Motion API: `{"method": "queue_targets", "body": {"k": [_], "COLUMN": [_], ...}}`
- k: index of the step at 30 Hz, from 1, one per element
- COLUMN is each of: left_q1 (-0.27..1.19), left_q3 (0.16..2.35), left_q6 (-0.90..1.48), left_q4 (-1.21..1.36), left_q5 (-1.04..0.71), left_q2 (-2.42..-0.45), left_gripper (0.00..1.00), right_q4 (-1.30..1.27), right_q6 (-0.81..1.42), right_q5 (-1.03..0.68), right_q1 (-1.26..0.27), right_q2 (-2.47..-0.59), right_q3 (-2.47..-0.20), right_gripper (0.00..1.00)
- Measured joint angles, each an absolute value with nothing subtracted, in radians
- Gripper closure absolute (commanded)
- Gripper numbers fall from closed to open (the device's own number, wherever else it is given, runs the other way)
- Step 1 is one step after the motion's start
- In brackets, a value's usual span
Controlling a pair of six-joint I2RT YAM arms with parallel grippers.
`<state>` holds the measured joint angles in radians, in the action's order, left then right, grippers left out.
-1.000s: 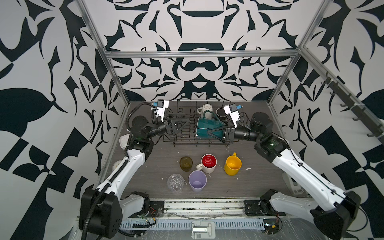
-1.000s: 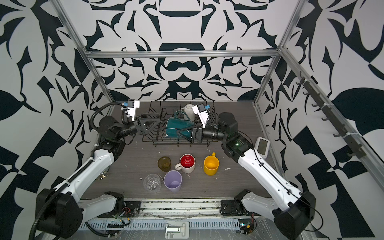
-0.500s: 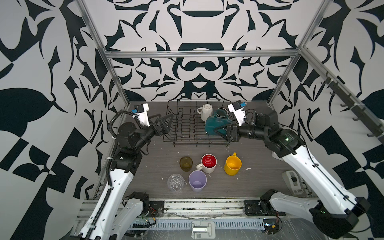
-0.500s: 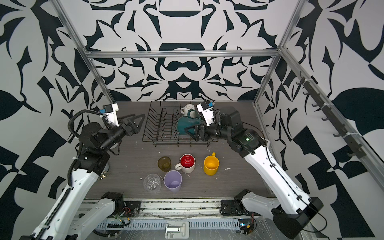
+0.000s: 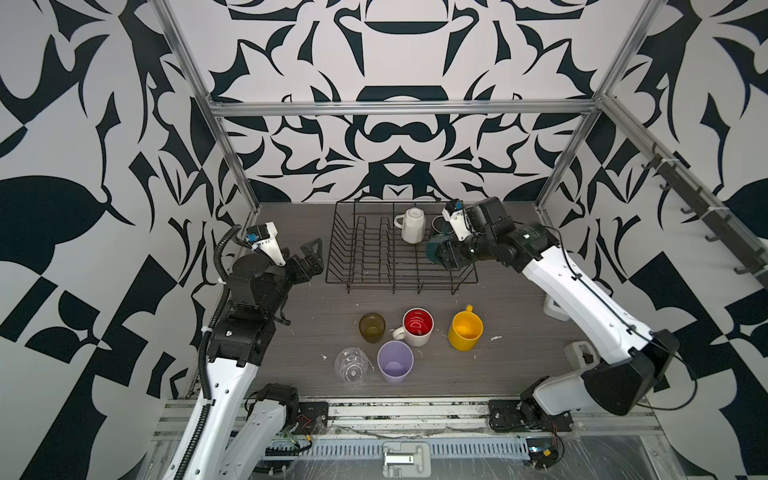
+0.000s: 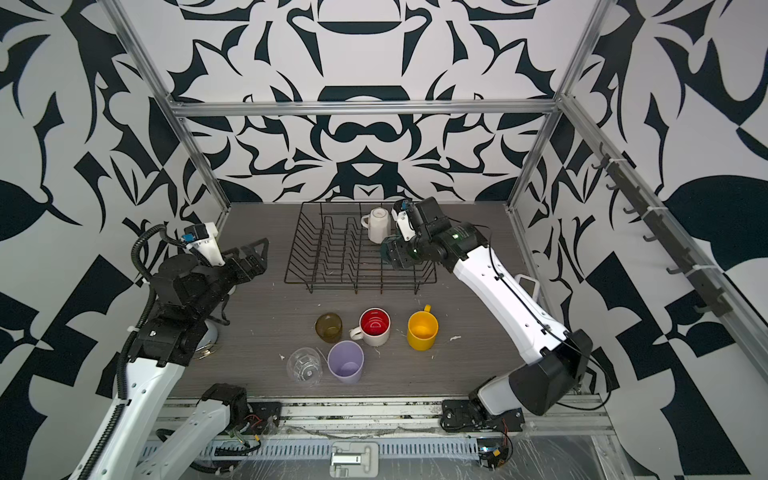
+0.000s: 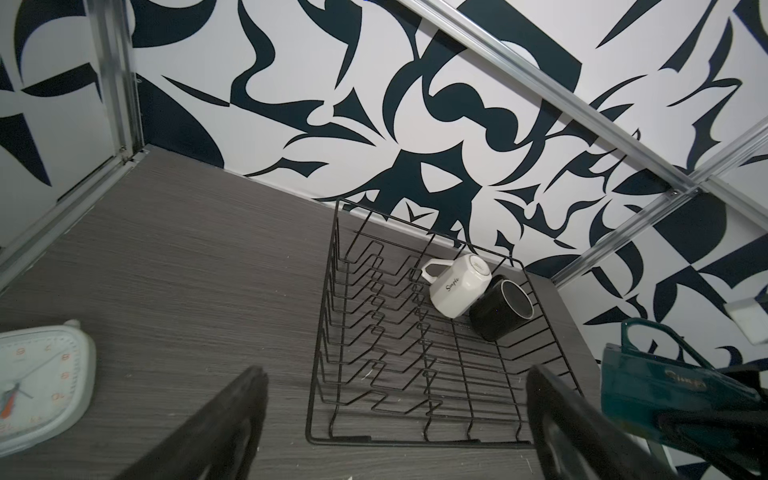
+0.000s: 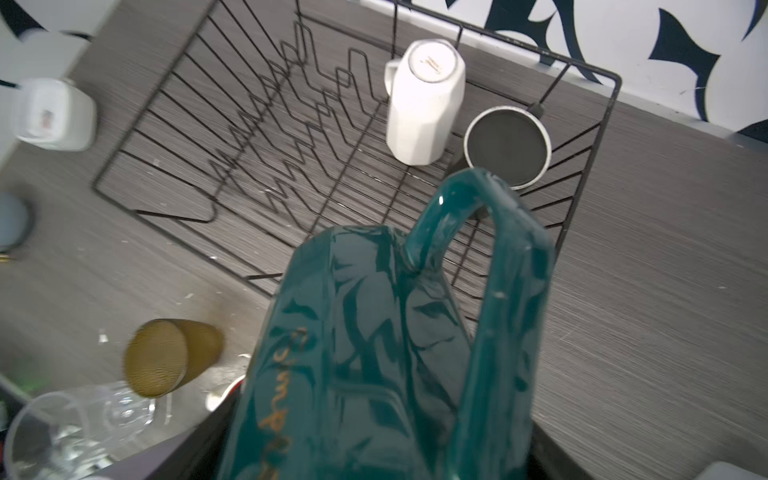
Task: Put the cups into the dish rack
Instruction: 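Open the left gripper and withdraw it while the right holds the green mug, then lower the green mug upside down into the rack beside the black mug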
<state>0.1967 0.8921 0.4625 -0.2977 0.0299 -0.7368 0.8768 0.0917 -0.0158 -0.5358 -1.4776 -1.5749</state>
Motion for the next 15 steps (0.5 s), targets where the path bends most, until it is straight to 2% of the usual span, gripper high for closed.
{"method": "queue_targets", "body": {"k": [15], "left_q1": [0.197], "left_q3": [0.892], "left_q6": [0.435], "left_q4": [-0.381], "left_q5": [0.080], "left_q2": [-0.680], "left_gripper": [0.01], "right_q4": [0.895], "right_q6": [0.010], "right_q5": [0.062], "right_q1": [-0.508], "right_q2": [-1.689], "right_q3": [-1.658], "right_gripper": [1.00]}}
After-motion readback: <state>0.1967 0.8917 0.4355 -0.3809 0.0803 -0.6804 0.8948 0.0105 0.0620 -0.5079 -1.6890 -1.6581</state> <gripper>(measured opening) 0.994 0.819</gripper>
